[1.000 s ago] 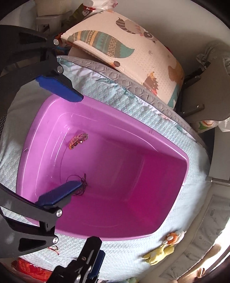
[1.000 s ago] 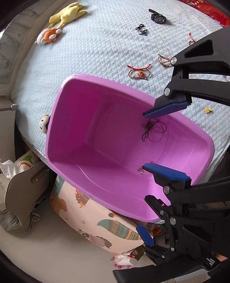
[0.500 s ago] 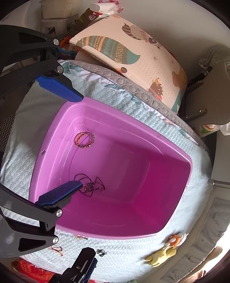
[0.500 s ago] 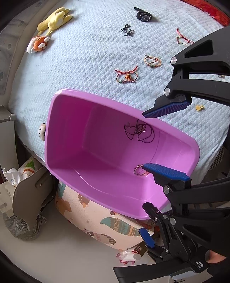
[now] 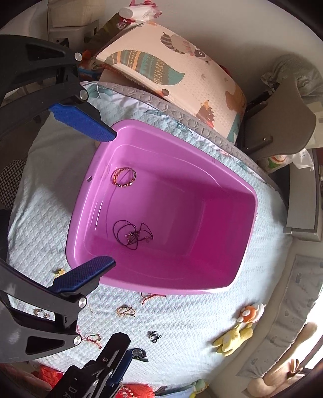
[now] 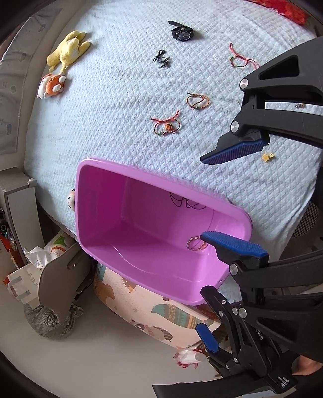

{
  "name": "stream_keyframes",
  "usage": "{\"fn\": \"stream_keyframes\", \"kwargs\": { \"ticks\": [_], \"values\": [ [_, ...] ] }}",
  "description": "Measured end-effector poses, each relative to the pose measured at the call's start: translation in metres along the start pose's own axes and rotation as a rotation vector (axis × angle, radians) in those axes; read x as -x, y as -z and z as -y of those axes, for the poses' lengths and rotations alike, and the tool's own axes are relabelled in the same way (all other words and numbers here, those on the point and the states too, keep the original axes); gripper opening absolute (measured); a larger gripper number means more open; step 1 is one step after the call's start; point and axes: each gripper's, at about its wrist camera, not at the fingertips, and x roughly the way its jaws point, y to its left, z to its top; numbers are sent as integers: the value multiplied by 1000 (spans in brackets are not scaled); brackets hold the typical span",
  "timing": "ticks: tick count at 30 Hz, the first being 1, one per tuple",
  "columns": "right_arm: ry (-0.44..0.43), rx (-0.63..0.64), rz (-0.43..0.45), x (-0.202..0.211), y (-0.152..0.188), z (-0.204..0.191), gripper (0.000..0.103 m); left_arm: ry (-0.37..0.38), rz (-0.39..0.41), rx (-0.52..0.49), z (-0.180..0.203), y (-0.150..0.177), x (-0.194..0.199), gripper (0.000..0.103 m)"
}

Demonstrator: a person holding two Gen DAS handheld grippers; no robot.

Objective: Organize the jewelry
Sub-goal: 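Withdraw both tools from the tub back over the bed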

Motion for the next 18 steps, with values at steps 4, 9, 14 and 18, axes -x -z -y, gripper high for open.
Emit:
{"fn": "stream_keyframes", "kwargs": {
  "ticks": [4,9,14,18],
  "values": [
    [13,-19,30,16,14,10,54,12,22,-38,15,7,13,92],
    [33,-50,68,35,36,30,57,33,46,-80,35,15,26,93],
    [65,-98,97,51,62,56,59,58,64,-122,61,25,34,93],
    [93,-155,110,62,87,85,59,92,70,-154,83,37,38,94]
  ]
}}
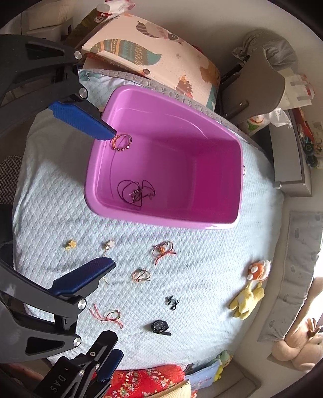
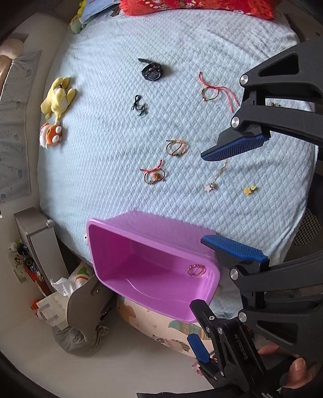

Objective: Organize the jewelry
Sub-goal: 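Withdraw both tools from the tub back over the bed, then grasp the yellow flower pendant with the left tool while the right tool grasps the beaded bracelet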

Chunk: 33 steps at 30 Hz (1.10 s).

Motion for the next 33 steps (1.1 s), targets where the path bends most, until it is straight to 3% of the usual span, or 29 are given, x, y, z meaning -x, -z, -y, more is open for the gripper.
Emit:
{"fn": "stream_keyframes", "kwargs": {
  "ticks": [7,15,25,33],
  "values": [
    [46,-107,9,15,39,65,61,49,5,-37,47,21,-1,95],
    [84,-133,3,13,91,130,62,51,-19,-46,91,64,-16,95],
    [73,-139,-35,-35,165,190,62,-16,-65,-46,122,138,-68,95],
    [117,-159,-30,-86,202,207,62,-22,-105,-87,122,169,-140,95]
  ]
}}
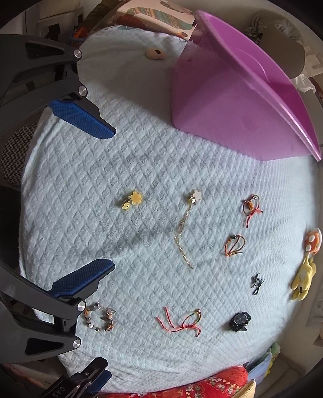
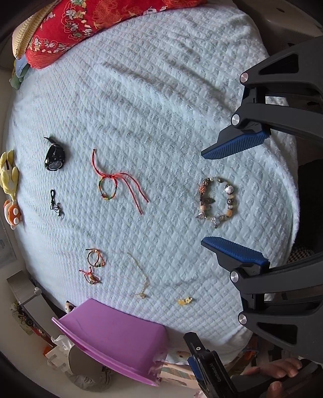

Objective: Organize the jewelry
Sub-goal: 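Grasp the yellow flower pendant with the left tool while the right tool grasps the beaded bracelet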

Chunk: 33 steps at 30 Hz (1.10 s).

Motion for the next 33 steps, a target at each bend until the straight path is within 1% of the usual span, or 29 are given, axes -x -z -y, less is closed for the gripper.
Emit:
{"fn": "stream_keyframes", "kwargs": {
  "ticks": [3,6,11,13,16,19,23,25,27,33],
  "values": [
    [10,-24,8,-23,13,2,62,4,7,-13,0,3,-26,95],
    [12,-24,4,-44,24,-1,62,15,31,-16,-1,6,-44,95],
    [26,-1,43,-60,34,-12,62,47,63,-29,1,9,-65,95],
    [38,15,50,-66,37,-15,66,56,77,-38,3,10,-70,95],
    [45,29,53,-72,42,-17,66,54,84,-49,6,11,-76,95],
    [80,36,54,-75,45,-18,67,59,82,-46,6,14,-80,95],
    [92,66,61,-77,48,-21,67,55,82,-57,7,17,-85,95],
    [90,76,60,-79,47,-22,70,55,82,-60,7,16,-87,95],
    [87,72,55,-83,45,-21,70,54,83,-61,8,16,-89,95],
    [111,83,65,-93,40,-23,74,47,80,-64,10,15,-98,95]
  ]
}}
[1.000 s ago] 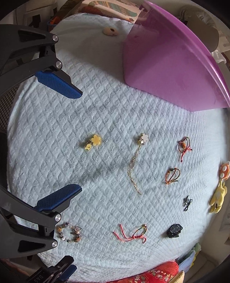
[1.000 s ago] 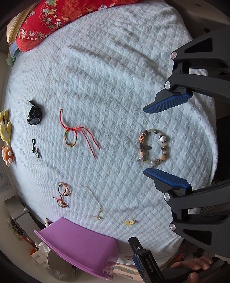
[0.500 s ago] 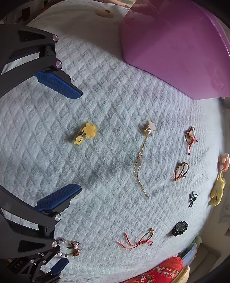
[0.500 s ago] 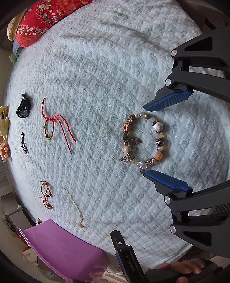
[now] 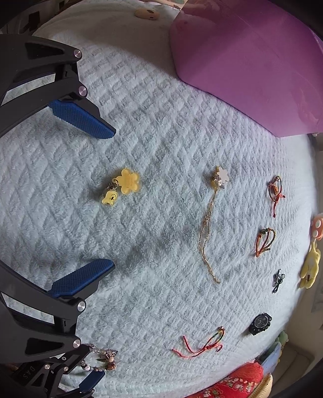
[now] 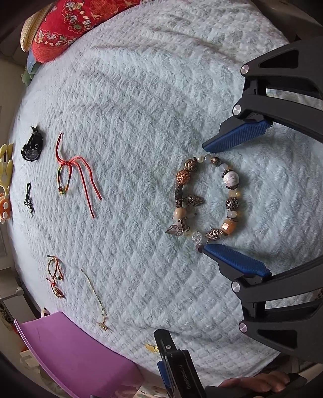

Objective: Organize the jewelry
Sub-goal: 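Grasp the yellow flower pendant with the left tool while the right tool grasps the beaded bracelet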

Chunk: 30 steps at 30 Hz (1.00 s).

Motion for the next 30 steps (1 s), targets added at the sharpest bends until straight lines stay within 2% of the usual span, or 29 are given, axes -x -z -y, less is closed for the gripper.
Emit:
{"fn": "stream_keyframes", "kwargs": {
  "ticks": [9,17,19,21,25,28,29,30],
  "values": [
    [21,13,28,-6,-7,-5,75,30,24,49,-6,0,-12,97],
    [22,36,38,-7,-6,-7,75,11,63,42,-2,5,-10,94],
    [18,37,39,-6,-5,-8,74,9,66,46,-2,4,-9,89],
    [14,49,42,-5,-4,-9,71,11,70,51,0,3,-7,79],
    [6,63,43,-4,-4,-11,65,9,80,43,6,3,-2,65],
    [-6,73,41,-2,-4,-11,57,11,86,38,8,2,1,46],
    [-7,80,40,-1,-4,-12,55,11,86,36,7,2,1,36],
    [-7,86,40,0,-4,-13,51,6,85,38,7,2,2,32]
  ]
}}
